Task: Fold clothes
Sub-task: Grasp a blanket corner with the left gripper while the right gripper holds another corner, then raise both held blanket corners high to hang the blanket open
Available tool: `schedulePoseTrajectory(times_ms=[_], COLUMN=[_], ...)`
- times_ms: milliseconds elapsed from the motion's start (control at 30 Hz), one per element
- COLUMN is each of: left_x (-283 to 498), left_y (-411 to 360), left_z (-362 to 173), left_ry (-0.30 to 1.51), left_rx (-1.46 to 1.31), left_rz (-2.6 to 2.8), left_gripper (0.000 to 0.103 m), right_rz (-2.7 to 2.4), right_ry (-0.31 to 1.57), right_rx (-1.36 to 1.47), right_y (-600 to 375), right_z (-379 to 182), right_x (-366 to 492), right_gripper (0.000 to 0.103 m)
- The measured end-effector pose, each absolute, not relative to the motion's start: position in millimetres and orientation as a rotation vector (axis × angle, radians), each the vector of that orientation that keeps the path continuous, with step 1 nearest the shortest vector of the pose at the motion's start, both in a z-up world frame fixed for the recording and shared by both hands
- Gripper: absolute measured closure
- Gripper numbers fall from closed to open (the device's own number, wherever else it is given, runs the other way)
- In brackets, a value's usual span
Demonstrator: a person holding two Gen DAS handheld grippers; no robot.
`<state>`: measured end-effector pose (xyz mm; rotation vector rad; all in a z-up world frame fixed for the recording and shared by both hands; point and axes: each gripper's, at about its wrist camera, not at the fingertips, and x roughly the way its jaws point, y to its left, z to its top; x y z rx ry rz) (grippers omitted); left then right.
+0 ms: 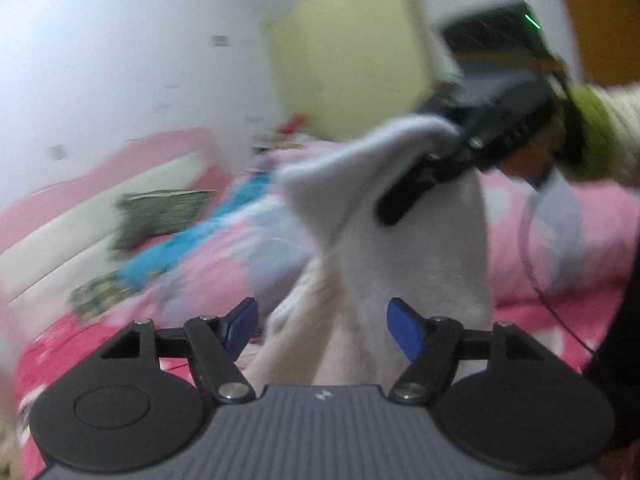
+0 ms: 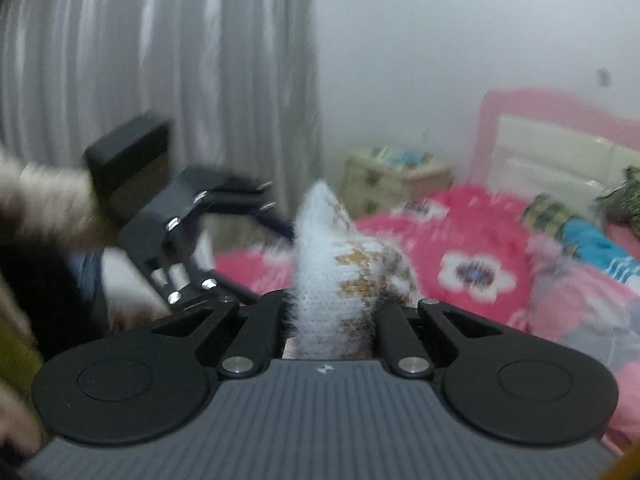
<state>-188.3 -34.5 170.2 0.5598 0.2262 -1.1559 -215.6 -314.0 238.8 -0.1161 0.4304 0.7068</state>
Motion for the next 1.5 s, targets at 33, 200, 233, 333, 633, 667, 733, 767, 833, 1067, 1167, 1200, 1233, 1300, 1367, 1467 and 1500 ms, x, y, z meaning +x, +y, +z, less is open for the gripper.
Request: schedulePoseTrajectory(times_ms=[33,200,233,333,633,667,733,767,833,1067,1167,1200,1233,1300,1367,1467,1500], left_x=[-191,-188,-187,-181,-151,-144,-128,-120,-109,-103,-110,-111,-112,-114,-116,-119,-119], left_y=[-44,-66,-68,-77,-99,-101,-105,-106,-108,-121,-123,-125,-130,-133,-135,-133,-130], left_z=[163,141,139,127,97,95,92,91,92,94,90,88,86,85,85,81,80], left_ry=[0.211,0.157,0.140,0.099,0.154,0.195,0.276,0.309,0.355,0.394,0.398,0.400,0.401,0.401,0.393,0.398,0.404], left_rx=[0.606,0.685,0.693,0.708,0.551,0.518,0.448,0.414,0.362,0.335,0.379,0.392,0.399,0.408,0.419,0.415,0.408], left_rz=[-1.186,-1.329,-1.353,-1.417,-1.530,-1.523,-1.512,-1.506,-1.491,-1.483,-1.478,-1.477,-1.474,-1.457,-1.449,-1.433,-1.426], left_gripper=[0.031,0.028,0.023,0.015,0.047,0.051,0.064,0.066,0.070,0.072,0.073,0.073,0.074,0.076,0.077,0.078,0.078], right_rz=[0.735,0.885,0.923,1.029,1.198,1.176,1.127,1.118,1.095,1.025,1.007,0.990,0.984,0.971,0.973,0.918,0.879], right_ry=[0.456,0.590,0.623,0.706,0.865,0.881,0.905,0.907,0.891,0.802,0.812,0.837,0.866,0.920,0.971,1.051,1.074], right_rx=[-0.129,-0.192,-0.210,-0.255,-0.276,-0.268,-0.230,-0.203,-0.162,0.006,-0.014,-0.070,-0.144,-0.287,-0.368,-0.398,-0.407], right_y=[-314,-319,-317,-311,-297,-300,-309,-315,-328,-372,-372,-364,-354,-337,-336,-349,-355], right_z=[239,241,239,240,248,248,248,247,244,221,214,214,216,218,212,203,199], right_x=[-217,-212,-210,-216,-193,-191,-189,-189,-191,-206,-204,-202,-201,-199,-199,-200,-200], right_gripper=[0.100,0.099,0.099,0.099,0.095,0.093,0.082,0.072,0.061,0.053,0.049,0.047,0.046,0.039,0.039,0.025,0.019])
